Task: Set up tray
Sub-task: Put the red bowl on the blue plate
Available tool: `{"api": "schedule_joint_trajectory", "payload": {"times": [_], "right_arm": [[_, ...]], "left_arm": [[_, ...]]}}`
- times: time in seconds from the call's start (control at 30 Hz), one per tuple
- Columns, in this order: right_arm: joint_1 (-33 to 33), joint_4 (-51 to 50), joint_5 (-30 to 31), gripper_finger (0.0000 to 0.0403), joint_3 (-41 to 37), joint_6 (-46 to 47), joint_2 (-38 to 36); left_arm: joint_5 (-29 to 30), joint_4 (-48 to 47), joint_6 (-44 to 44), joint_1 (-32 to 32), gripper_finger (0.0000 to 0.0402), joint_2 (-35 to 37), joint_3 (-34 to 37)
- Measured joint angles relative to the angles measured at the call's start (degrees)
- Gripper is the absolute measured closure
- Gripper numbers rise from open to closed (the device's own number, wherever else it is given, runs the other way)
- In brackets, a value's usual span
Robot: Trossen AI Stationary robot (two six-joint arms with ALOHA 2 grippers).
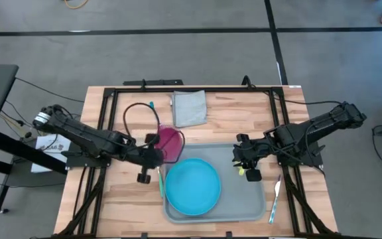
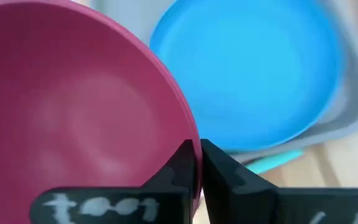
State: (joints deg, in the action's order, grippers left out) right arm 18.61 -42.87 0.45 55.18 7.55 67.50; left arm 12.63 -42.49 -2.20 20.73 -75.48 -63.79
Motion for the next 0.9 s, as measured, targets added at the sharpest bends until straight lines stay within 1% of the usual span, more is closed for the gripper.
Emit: {"api": "schedule_joint_trajectory", "payload": {"times": [0.07,0.13,0.23,0.37,0.47,0.5,0.6,0.7,0.83,0.9], "right_arm": [[0.0,0.0,0.0,0.0321,0.0,0.0,0.0],[0.0,0.0,0.0,0.0321,0.0,0.0,0.0],[0.0,0.2,0.0,0.0321,0.0,0.0,0.0],[0.0,0.6,-0.3,0.0321,0.0,0.0,0.0],[0.0,0.9,-0.4,0.0321,0.0,0.0,0.0],[0.0,1.1,-0.4,0.0321,0.0,0.0,0.0],[0.0,1.3,-0.4,0.0321,0.0,0.0,0.0],[0.0,1.4,-0.4,0.0321,0.0,0.0,0.0],[0.0,1.4,-0.4,0.0321,0.0,0.1,0.0],[0.0,1.5,-0.4,0.0321,0.0,0.1,0.0]], "left_arm": [[-0.2,3.4,3.4,1.0,0.0401,-1.7,0.0],[-0.5,4.8,6.7,2.0,0.0401,-4.1,0.0],[-4.1,6.1,12.9,2.9,0.0401,-9.4,-1.2],[-8.5,5.5,20.9,4.1,0.0401,-16.7,-5.8],[-12.2,4.3,25.4,5.0,0.0401,-21.5,-10.9],[-12.6,3.2,26.7,5.3,0.0401,-22.9,-12.7],[-12.5,-0.7,29.0,6.4,0.0401,-26.5,-18.0],[-12.3,-3.9,29.6,6.7,0.0401,-29.8,-21.7],[-12.8,-5.3,29.5,6.7,0.0401,-34.6,-24.2],[-12.0,-5.3,30.5,6.9,0.0401,-36.1,-24.9]]}}
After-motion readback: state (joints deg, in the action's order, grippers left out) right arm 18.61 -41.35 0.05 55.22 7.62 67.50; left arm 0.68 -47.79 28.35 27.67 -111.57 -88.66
